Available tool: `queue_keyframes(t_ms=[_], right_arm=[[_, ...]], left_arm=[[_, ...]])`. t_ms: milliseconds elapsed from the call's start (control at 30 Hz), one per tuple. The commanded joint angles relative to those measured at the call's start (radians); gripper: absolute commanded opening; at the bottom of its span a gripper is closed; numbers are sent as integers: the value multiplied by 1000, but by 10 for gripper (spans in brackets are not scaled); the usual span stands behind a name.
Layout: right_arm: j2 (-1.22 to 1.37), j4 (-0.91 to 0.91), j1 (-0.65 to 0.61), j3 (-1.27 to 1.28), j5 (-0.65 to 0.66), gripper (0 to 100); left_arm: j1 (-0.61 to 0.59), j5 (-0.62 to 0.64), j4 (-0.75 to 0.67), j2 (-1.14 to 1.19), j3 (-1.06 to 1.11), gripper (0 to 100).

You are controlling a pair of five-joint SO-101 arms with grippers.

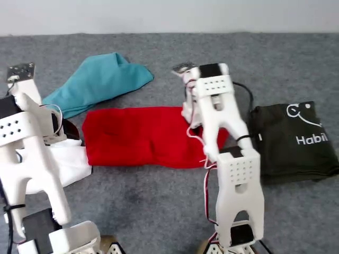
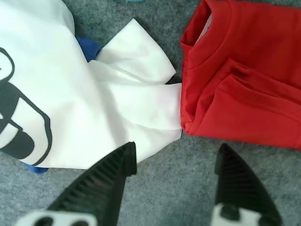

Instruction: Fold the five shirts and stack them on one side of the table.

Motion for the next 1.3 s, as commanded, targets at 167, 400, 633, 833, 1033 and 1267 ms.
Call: queue_keyframes(t_ms=[167, 400, 633, 833, 1033, 1267], right_arm=[[-84, 33, -179, -216, -14, 9], [-74, 12, -266, -345, -14, 9], [-71, -160, -372, -342, -66, 9], [10, -282, -453, -348, -63, 9], [70, -349, -515, -348, -68, 9], [84, -433, -555, -348, -64, 9]], left_arm=[[2, -17, -2, -41, -7, 272], [-75, -17, -15, -41, -8, 272], [-176, -17, -31, -41, -8, 272], [-178, -17, -31, -41, -8, 272], [-178, -17, -31, -41, -8, 272], [-175, -17, -31, -41, -7, 272]])
